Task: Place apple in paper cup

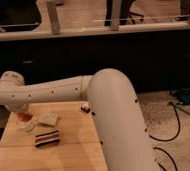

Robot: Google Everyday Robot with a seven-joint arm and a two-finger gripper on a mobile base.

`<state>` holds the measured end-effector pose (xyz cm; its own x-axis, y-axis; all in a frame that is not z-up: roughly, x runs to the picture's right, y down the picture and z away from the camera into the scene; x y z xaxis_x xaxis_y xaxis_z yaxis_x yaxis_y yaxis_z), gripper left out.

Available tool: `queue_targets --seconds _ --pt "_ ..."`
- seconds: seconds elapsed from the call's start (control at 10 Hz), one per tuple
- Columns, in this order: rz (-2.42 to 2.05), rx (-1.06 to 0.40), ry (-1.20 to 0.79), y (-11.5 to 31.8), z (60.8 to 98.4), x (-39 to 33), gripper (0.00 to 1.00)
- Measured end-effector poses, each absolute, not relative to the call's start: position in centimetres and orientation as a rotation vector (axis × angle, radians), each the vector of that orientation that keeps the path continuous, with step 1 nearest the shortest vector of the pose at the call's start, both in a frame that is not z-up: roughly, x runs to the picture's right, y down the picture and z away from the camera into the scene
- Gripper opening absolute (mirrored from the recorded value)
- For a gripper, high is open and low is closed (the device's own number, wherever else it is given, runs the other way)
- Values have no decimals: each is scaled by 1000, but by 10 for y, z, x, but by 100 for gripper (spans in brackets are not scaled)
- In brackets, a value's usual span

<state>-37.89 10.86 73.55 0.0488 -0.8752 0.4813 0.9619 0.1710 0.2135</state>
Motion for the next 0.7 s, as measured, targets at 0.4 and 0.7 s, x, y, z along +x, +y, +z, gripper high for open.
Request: queue_targets --seconds 0.4,0.7 --pt "-1436 -160 -603 109 735 -392 36" --pt "-1451 -144 -624 110 735 -397 36"
